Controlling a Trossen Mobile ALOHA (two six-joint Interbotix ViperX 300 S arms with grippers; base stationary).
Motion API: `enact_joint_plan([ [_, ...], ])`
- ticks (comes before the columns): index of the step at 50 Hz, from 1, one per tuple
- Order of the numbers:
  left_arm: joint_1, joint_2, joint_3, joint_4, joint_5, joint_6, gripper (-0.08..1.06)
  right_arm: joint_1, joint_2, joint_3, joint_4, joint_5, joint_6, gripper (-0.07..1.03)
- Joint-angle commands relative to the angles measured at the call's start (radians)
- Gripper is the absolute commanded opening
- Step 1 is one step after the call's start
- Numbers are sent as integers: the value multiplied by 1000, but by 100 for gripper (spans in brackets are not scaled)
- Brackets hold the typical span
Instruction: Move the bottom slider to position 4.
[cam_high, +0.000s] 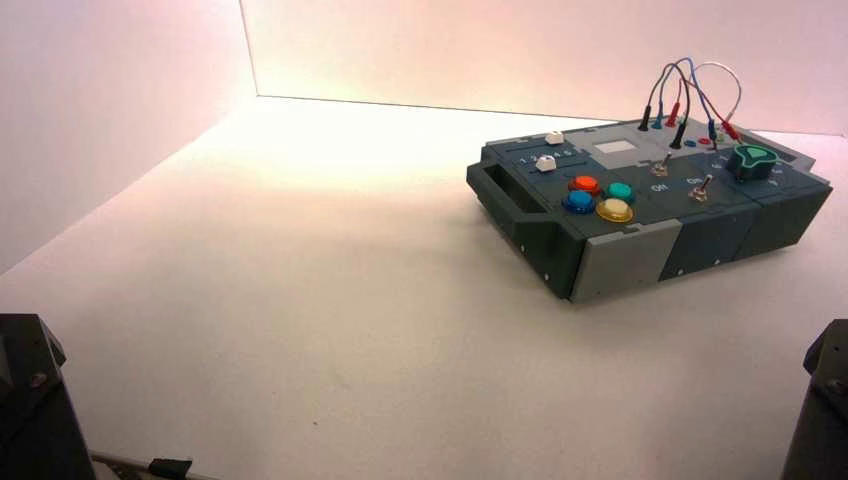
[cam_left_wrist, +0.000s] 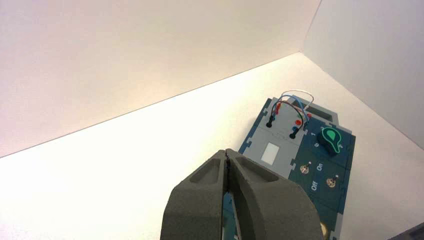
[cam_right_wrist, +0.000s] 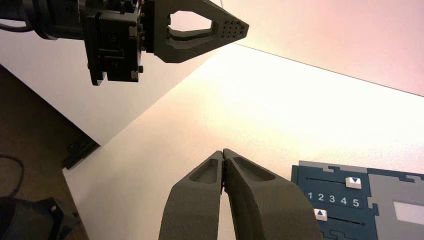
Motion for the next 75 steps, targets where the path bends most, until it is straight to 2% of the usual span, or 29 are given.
enact_joint_plan([
  [1, 3, -21, -6, -6, -14, -2, -3, 5, -18, -6, -2, -5, -3, -2],
  [15, 3, -41, -2, -6, -28, -17, -3, 5, -77, 2, -18, -3, -3, -2],
  [27, 5, -54, 2, -8, -26, -17, -3, 5, -66, -11, -29, 2, -3, -2],
  [55, 3, -57, 29, -6, -43, -14, -3, 5, -64, -6, -20, 12, 3, -2],
  [75, 3, -92, 69, -6, -60, -12, -3, 61, -67, 17, -3, 12, 15, -2],
])
